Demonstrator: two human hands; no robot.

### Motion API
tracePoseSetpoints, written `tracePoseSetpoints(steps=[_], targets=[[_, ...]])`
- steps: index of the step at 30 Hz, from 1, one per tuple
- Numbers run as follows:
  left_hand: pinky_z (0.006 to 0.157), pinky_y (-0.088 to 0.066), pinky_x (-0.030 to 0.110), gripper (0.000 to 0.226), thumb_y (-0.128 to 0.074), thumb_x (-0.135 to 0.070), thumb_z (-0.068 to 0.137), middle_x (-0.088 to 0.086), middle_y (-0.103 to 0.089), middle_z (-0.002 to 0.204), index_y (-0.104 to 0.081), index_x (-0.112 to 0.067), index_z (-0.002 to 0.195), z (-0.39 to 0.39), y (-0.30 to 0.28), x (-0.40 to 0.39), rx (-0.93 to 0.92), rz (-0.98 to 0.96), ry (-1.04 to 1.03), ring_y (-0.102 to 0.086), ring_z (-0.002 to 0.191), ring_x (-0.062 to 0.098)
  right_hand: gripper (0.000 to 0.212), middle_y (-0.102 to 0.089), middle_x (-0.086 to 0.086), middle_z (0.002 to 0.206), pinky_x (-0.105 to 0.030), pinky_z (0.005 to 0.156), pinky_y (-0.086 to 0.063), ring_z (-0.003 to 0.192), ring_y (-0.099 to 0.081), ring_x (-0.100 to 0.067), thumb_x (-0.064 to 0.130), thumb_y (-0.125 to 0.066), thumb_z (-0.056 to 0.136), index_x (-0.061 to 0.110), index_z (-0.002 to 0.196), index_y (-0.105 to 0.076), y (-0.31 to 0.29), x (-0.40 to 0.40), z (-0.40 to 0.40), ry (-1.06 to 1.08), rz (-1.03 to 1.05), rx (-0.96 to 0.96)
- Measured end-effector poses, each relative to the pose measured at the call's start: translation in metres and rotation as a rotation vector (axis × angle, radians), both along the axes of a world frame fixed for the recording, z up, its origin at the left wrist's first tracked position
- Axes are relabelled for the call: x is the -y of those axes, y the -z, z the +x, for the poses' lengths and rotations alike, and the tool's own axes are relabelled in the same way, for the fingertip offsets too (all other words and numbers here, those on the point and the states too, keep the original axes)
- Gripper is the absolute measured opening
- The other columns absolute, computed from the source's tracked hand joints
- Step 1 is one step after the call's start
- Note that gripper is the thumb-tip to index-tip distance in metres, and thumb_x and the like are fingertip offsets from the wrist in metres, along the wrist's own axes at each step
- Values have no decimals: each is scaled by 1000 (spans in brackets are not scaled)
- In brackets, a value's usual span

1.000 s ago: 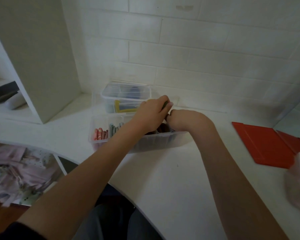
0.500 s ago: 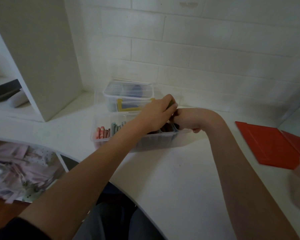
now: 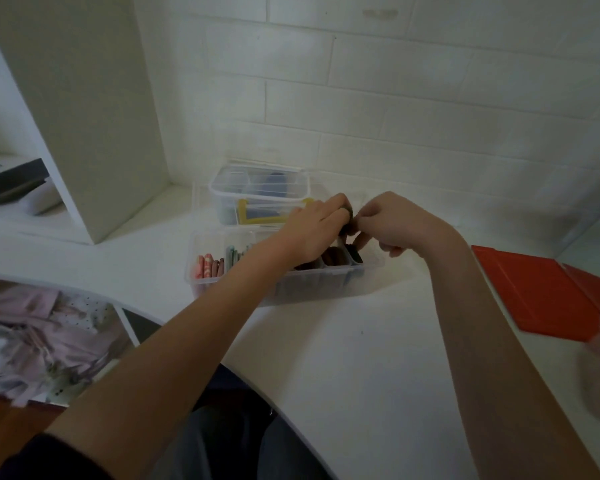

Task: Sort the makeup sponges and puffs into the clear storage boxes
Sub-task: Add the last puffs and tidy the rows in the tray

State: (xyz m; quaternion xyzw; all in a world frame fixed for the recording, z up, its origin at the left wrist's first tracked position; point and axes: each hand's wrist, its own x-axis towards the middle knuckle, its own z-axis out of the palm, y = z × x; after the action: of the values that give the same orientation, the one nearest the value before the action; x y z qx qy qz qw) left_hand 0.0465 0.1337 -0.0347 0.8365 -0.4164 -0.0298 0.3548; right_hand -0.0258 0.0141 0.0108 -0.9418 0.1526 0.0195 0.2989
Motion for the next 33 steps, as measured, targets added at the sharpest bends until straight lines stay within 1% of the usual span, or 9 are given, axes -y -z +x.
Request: tracePoseSetpoints(steps=[2, 6, 12, 14, 16, 19, 25, 29, 33], targets=[[90, -40, 47, 23, -28, -26, 92, 5, -62, 90, -49, -16, 94, 0, 0, -1, -22, -15, 6, -52, 90, 27, 21, -74, 0, 85, -19, 45, -43, 48, -48, -10, 19, -50, 92, 12, 90, -69, 0, 3, -1, 10, 60, 68], [90, -40, 49, 25, -27, -29, 90, 7, -63, 89, -47, -15, 94, -1, 0, -1, -35, -10, 10, -53, 89, 30, 14, -71, 4, 87, -20, 47, -43, 56, -58, -9, 33, -59, 89, 20, 90, -63, 4, 7, -3, -7, 122, 46], [95, -39, 47, 31, -22, -26, 102, 8, -59, 108, -52, -17, 107, -1, 2, -3, 56, 26, 28, -52, 99, 28, 15, -65, -1, 76, -19, 47, -44, 59, -59, -8, 24, -61, 86, 15, 74, -58, -1, 13, -6, 145, 289, 291], [100, -37, 45, 39, -20, -26, 104, 4, -62, 104, -58, -16, 107, -3, 0, -4, 31, 23, 17, -53, 100, 25, 16, -65, -2, 72, -19, 48, -45, 56, -60, -6, 22, -62, 86, 14, 73, -57, -10, 20, -13, 169, 263, 332], [106, -30, 41, 43, -18, -25, 104, -1, -57, 103, -60, -21, 112, -6, -2, -3, 27, 71, -14, -49, 106, 23, 16, -65, -1, 68, -20, 48, -44, 53, -62, -5, 20, -62, 85, 13, 71, -57, -14, 22, -19, 128, 170, 242], [106, -23, 40, 42, -16, -21, 104, 5, -52, 128, -39, -21, 139, -6, 1, -2, 126, 233, -38, -36, 120, 24, 15, -62, -1, 63, -20, 47, -41, 55, -64, -8, 17, -63, 83, 13, 71, -54, -13, 16, -18, 66, 38, 140], [96, -25, 39, 45, -12, -28, 101, 7, -48, 119, -46, -19, 129, -6, 0, 3, 216, 353, 0, -34, 114, 25, 23, -54, -2, 60, -19, 41, -33, 55, -59, -12, 9, -63, 79, 14, 63, -46, -11, 6, -12, 7, -114, 37], [86, -23, 36, 35, -34, -31, 99, 1, -51, 115, -65, -15, 100, 1, 4, 5, 237, 323, 1, -36, 108, 22, 24, -51, -3, 61, -21, 44, -36, 55, -51, -16, 7, -65, 75, 14, 62, -46, -7, 0, -9, -21, -215, 9], [86, -26, 36, 22, -51, -33, 91, 1, -58, 103, -68, -18, 95, 4, 5, 6, 219, 290, -23, -40, 109, 22, 16, -57, -3, 71, -26, 58, -43, 64, -52, -16, 14, -69, 76, 15, 64, -58, -2, -6, -4, -45, -323, -56]])
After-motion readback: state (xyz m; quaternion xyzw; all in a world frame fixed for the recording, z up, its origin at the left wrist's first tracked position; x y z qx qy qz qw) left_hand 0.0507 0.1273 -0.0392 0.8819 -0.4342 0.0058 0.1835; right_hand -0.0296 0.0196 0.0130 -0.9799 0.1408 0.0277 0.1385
